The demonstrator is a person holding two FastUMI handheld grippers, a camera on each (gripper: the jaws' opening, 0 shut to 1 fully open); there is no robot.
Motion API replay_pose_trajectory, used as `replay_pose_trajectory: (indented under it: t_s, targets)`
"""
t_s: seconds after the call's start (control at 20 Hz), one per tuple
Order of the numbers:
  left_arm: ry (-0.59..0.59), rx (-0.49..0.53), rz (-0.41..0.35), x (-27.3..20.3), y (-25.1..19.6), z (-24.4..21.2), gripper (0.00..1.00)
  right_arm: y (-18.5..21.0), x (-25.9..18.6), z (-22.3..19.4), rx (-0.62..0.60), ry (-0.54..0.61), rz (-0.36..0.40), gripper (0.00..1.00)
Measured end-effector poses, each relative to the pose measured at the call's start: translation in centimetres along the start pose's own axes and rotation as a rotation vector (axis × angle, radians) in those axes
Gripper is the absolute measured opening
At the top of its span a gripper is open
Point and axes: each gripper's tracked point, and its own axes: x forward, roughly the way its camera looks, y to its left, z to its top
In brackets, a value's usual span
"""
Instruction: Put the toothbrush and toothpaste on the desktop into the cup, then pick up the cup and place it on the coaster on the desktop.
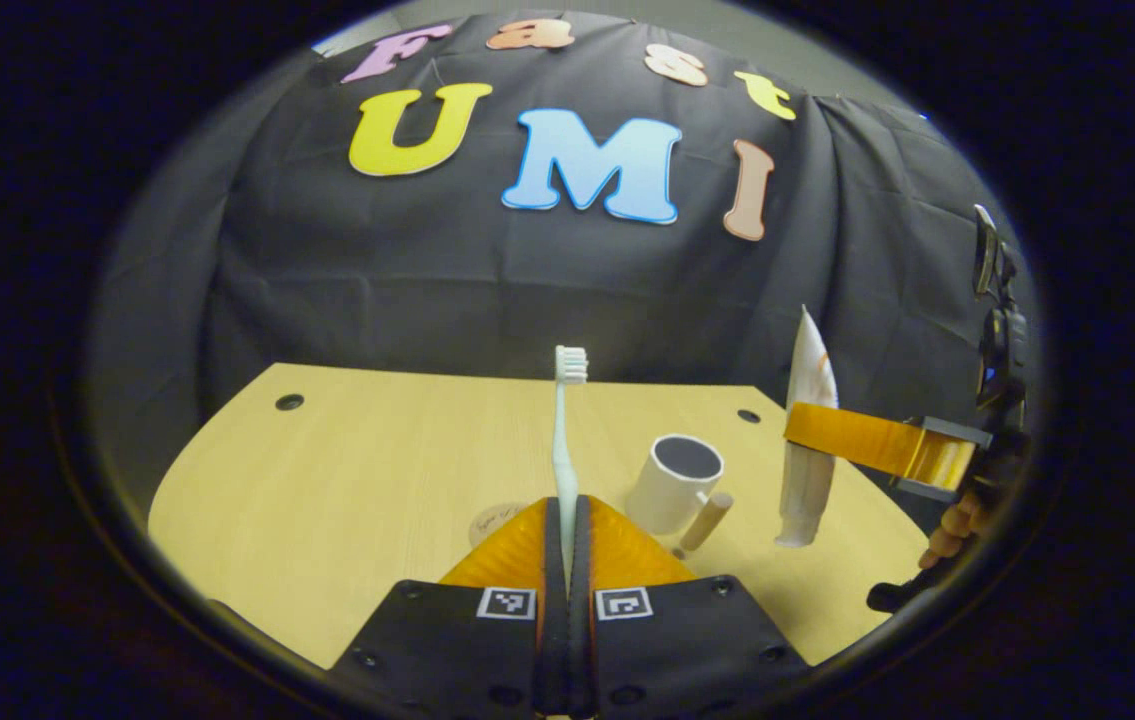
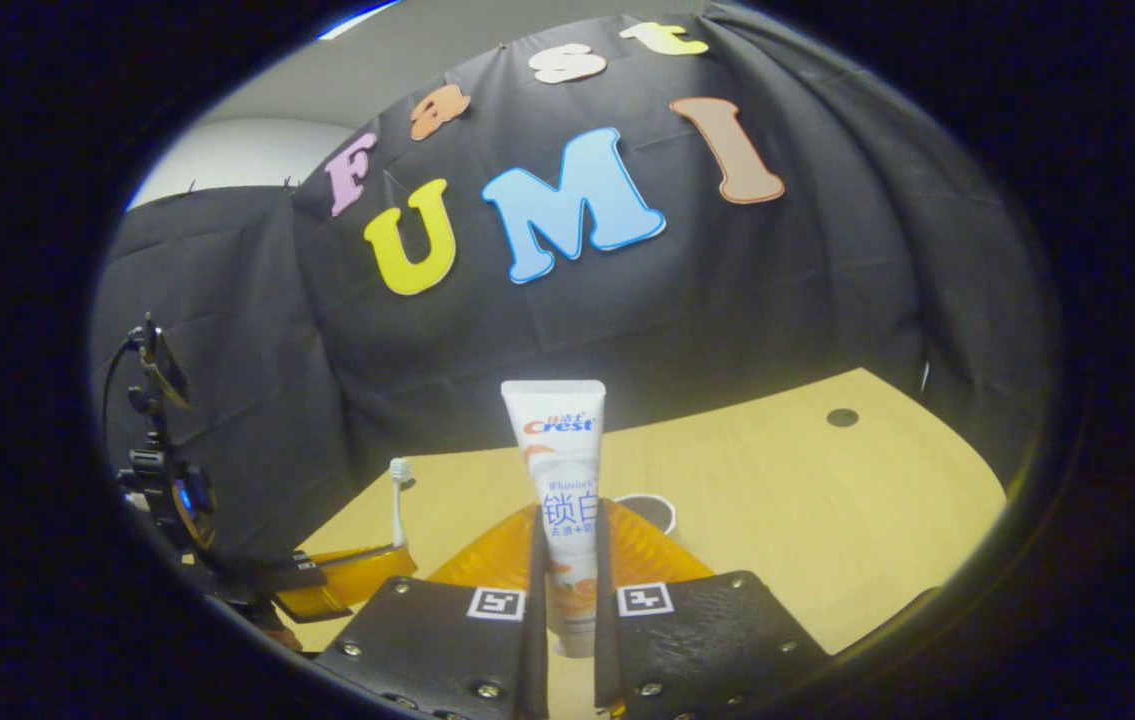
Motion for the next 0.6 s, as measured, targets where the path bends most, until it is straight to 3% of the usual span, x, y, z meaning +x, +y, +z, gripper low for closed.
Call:
replay_pose_trajectory:
  t_s: [0.25, 0.55, 0.6]
  targets:
    - [-0.121, -0.009, -0.038, 2.4, -1.1, 4.3, 0.08, -0.1, 3.6, 4.2, -0.007, -0.147, -0.002, 0.19]
    - [-0.278, 0.038, -0.077, 3.7, -2.7, 8.3, 0.07, -2.2, 8.1, 3.7, -0.051, -0.199, -0.055, 0.19]
    - [-0.286, 0.037, -0.081, 4.0, -2.9, 8.6, 0.07, -2.5, 8.8, 3.1, -0.059, -0.195, -0.059, 0.15]
